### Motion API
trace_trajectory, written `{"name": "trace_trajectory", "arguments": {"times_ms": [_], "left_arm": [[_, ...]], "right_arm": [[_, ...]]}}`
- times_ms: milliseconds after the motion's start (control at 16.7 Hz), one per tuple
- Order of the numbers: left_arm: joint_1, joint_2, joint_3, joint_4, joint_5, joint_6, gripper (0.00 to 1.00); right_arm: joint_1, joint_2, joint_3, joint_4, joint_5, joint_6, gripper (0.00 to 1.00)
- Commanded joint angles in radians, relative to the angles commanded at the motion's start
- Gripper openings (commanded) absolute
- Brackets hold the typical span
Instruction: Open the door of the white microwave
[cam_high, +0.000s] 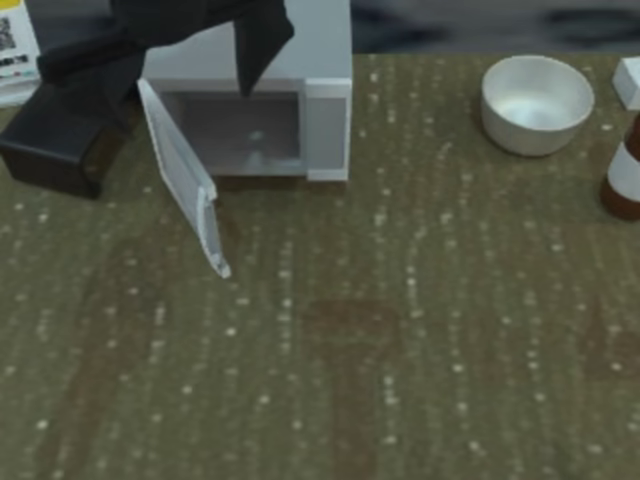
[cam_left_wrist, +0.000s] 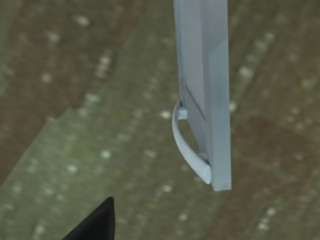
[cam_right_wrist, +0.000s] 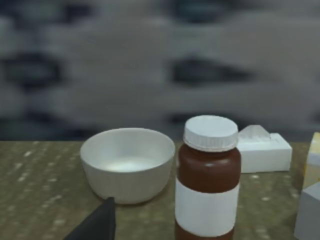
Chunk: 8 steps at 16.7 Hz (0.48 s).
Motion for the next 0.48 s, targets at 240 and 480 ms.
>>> {"name": "trace_trajectory", "arguments": {"times_ms": [240, 480], "left_arm": [[-0.023, 0.052, 0.117, -0.104, -0.058, -0.123, 1.00], [-0.024, 0.054, 0.121, -0.108, -0.060, -0.128, 1.00]], "right_arm": [[0.000, 0.000, 0.000, 0.000, 0.000, 0.000, 1.00], [0.000, 0.000, 0.000, 0.000, 0.000, 0.000, 1.00]]}}
